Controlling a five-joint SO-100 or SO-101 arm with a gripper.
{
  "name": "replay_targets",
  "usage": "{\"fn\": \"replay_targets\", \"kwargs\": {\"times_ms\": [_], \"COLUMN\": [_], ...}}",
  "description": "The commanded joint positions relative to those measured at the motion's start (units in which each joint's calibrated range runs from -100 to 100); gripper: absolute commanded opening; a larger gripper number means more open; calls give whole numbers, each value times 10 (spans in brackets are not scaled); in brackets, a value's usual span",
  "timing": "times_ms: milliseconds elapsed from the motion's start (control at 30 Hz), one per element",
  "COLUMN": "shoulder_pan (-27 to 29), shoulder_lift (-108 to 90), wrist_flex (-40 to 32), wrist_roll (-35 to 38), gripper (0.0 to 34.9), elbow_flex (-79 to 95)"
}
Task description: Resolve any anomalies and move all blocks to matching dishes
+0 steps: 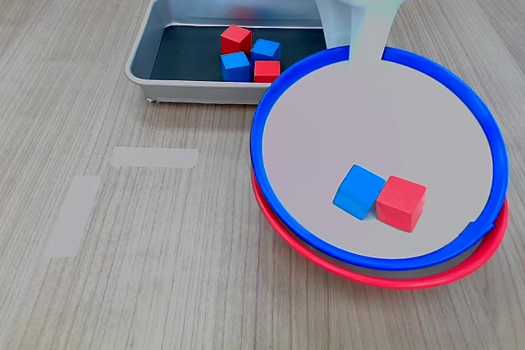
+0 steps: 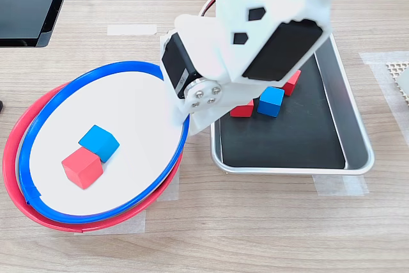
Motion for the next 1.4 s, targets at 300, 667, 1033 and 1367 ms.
{"fn": "replay_targets", "kwargs": {"times_ms": [300, 667, 1033, 1367], "shoulder_pan": [2, 15, 39, 92], "shoulder_lift": [-72, -72, -160, -248], "wrist_flex": [14, -33, -77, -64], "wrist_roll": [16, 12, 18, 38], "gripper": [40, 0, 0, 0], "elbow_flex": [-1, 9, 59, 88]}}
